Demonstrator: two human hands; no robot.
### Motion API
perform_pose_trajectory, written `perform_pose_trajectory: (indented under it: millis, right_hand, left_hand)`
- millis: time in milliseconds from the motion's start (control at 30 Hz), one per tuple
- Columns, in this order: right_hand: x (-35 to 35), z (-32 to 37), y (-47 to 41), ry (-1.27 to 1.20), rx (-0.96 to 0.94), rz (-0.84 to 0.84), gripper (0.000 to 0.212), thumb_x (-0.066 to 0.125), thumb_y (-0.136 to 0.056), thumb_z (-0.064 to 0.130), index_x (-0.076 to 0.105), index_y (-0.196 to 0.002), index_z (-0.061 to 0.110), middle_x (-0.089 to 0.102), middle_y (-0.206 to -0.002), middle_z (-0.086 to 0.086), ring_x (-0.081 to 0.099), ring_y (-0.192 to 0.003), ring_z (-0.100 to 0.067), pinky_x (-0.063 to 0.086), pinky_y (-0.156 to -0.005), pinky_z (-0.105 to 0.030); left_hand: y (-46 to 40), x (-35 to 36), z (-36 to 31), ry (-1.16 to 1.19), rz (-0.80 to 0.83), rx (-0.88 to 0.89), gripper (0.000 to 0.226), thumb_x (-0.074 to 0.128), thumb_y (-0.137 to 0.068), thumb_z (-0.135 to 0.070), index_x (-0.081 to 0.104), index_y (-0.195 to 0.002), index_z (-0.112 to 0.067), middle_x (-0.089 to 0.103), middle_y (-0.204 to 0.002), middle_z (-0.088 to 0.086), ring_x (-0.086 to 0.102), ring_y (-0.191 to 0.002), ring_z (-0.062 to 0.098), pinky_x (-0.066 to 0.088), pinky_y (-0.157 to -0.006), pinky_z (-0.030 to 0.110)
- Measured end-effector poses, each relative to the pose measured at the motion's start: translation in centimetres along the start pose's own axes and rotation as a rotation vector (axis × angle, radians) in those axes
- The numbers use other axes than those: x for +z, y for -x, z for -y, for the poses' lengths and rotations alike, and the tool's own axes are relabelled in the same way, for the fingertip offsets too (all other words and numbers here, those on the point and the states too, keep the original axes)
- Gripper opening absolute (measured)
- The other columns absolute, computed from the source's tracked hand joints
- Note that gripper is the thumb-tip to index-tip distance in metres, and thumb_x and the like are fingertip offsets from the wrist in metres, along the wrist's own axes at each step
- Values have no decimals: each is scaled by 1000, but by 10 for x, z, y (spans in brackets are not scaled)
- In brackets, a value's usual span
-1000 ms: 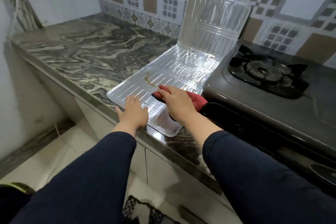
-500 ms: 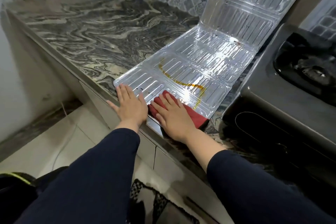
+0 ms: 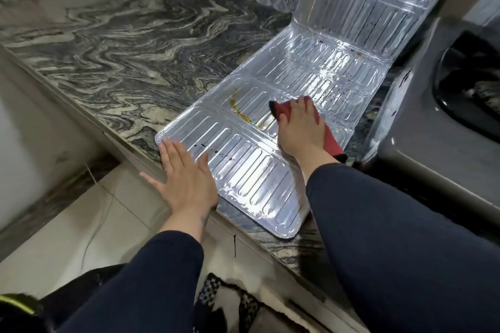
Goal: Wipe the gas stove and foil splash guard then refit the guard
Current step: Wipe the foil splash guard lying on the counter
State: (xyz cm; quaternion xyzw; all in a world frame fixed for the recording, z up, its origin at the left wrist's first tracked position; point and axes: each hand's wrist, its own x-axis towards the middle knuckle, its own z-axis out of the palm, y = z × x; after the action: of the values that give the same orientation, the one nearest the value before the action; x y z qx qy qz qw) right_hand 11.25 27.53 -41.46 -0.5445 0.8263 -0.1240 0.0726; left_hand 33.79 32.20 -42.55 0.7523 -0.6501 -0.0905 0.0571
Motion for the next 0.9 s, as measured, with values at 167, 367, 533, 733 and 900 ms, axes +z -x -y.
perform_pose_trajectory:
  millis: [167,367,533,733,900]
  right_hand:
    - [-3,-2,-26,44,173,6,60,21,-98,37,11,-151,11,4,-162,-7,-1,-149,-23,0,-118,-52]
    - [4,35,57,39,-8,9,60,15,-99,37,5,-151,10,3,-161,-10,-1,-149,-23,0,-121,-43]
    - [-5,54,124,-204,-225,92,55,25,-99,33,20,-147,7,11,-160,-8,6,-148,-18,-5,-118,-30]
    - [6,57,119,-142,-584,185,46,27,-98,31,46,-138,18,30,-156,-4,16,-147,-19,0,-119,-35]
    - [12,72,84,29,-765,288,49,28,-100,30,24,-149,27,12,-160,3,3,-149,-16,-1,-119,-43]
  left_hand:
    - [1,2,-1,33,-37,0,74,-5,-92,-54,-4,-151,-9,-12,-161,4,-15,-147,14,-7,-111,68]
    - [1,2,-3,48,-27,-5,72,-1,-95,-53,-4,-151,-8,-12,-161,5,-16,-147,14,-7,-111,68]
    - [0,2,-3,71,-37,-22,70,0,-96,-52,-2,-152,-10,-11,-161,3,-16,-147,13,-12,-111,63]
    - [-1,-2,0,66,-10,-2,68,-1,-96,-48,-4,-151,-9,-10,-161,6,-14,-148,17,-13,-116,56]
    - [0,-4,1,55,18,10,65,0,-96,-45,-8,-150,-10,-14,-161,5,-17,-147,17,-17,-114,56]
